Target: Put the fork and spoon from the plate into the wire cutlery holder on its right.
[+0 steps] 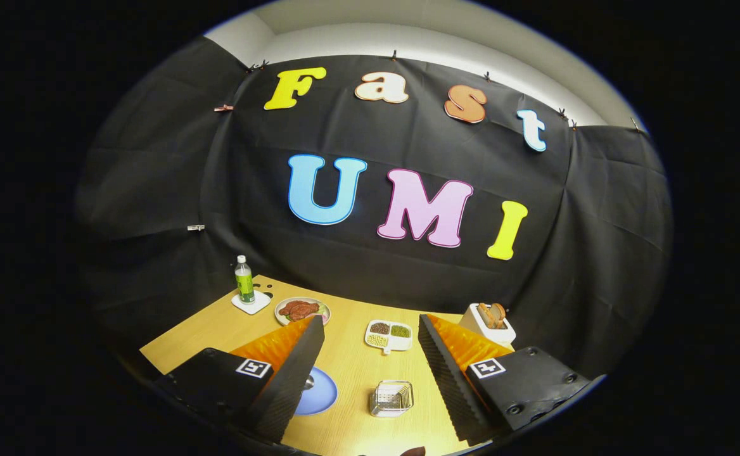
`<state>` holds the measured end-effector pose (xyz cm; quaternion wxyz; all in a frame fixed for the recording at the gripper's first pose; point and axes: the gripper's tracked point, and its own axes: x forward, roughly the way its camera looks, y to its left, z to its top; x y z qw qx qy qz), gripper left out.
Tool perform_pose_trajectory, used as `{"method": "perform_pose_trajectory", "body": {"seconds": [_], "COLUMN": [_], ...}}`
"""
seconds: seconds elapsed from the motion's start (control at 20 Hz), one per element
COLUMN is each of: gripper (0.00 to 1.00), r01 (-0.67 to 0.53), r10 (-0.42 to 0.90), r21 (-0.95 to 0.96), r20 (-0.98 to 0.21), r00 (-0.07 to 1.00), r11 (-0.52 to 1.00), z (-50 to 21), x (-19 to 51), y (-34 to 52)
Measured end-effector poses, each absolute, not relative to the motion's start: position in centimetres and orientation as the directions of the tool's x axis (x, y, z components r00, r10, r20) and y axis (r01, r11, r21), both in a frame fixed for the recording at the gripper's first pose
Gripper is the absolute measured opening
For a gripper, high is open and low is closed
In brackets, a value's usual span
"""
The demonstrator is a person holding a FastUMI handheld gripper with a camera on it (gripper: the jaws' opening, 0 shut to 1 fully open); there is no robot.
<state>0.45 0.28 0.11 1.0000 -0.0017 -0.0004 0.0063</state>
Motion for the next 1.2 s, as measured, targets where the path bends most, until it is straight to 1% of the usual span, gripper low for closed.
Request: {"method": "perform_pose_trajectory", "body": {"seconds": [0.4,0.55,0.7,0.85,1.05,1.2], "gripper": [0.97,0.97,0.97,0.97,0.98,0.98], "r01": [-0.01,-0.048,-0.126,-0.189,-0.255,-0.283], "r10": [0.01,0.049,0.129,0.198,0.274,0.289], "r21": [0.005,0.015,0.034,0.059,0.102,0.099], "r20": [-0.001,-0.039,-0.148,-0.275,-0.434,-0.557], "r00": [1.0,0.998,0.98,0.941,0.858,0.778], "r11": [1.0,0.999,0.991,0.98,0.961,0.954], "z": [-0.2,-1.2,-4.5,-8.6,-15.3,-21.1], "x": [0.2,0.4,0.7,1.4,3.1,4.1], "y": [-0.2,0.9,3.3,5.8,9.8,12.0]}}
